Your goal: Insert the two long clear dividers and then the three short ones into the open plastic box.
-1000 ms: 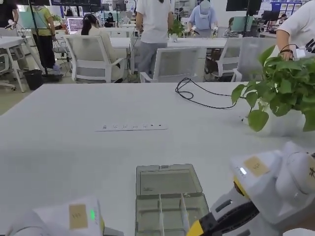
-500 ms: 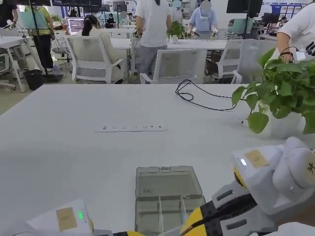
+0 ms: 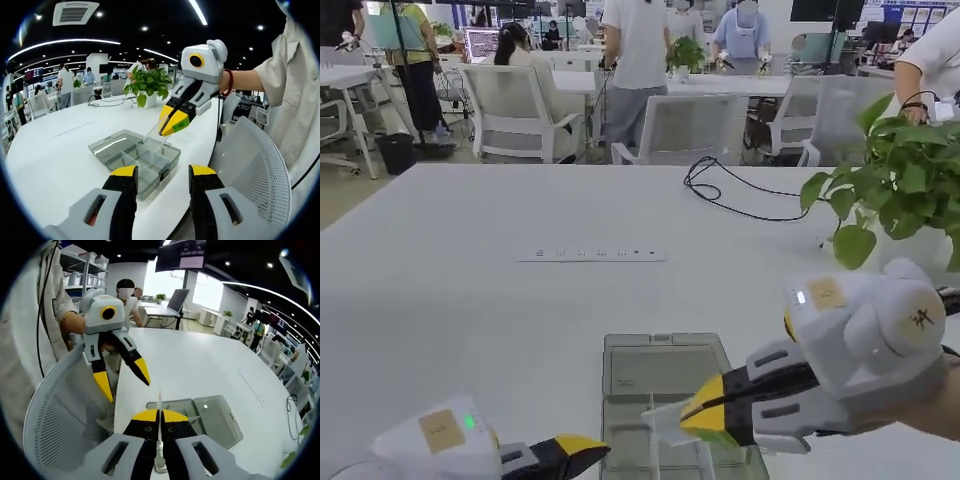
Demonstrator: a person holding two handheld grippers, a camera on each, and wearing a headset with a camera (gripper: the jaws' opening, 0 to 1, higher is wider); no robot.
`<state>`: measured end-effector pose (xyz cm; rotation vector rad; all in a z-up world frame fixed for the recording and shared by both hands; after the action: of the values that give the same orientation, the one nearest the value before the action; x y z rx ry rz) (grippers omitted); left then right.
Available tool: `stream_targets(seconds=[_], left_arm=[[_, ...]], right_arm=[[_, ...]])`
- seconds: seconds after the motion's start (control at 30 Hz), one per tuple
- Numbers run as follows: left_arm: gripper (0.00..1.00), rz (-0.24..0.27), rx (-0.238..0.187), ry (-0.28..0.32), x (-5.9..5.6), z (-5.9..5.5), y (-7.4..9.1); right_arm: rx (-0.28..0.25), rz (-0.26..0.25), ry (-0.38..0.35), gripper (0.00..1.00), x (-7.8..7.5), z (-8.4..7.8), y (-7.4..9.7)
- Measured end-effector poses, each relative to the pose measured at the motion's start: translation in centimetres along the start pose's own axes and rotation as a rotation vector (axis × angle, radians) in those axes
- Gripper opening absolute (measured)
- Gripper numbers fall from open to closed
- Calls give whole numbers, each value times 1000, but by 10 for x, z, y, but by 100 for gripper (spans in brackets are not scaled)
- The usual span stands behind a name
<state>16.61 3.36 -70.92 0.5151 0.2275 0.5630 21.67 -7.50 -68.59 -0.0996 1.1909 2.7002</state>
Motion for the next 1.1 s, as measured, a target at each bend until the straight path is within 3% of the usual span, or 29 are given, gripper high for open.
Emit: stream_targets(seconds=[0.53,0.83,1.1], left_arm=[[59,61,-14,59,9,0,-2],[65,75,-2,66,11,-3,-3],[66,83,-6,72,12,-4,-2]], right_arm=[[61,-23,-4,2,-21,-3,-26],[103,-24,-7,2,-29,-11,-39],[103,-8,-29,2,-33,-13,-45]])
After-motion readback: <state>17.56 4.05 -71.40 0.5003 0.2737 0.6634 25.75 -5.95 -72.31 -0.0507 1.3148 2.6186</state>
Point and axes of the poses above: the centre of the closed fingertips' face, and the gripper's own axes: y roughly backward along the fingers, x roughly to its left, z roughly out of its top, the point moved 5 cm from there along y, roughly backward along the fingers, and after that the axes turned 11 degrees about x, right-handed, at the moved point
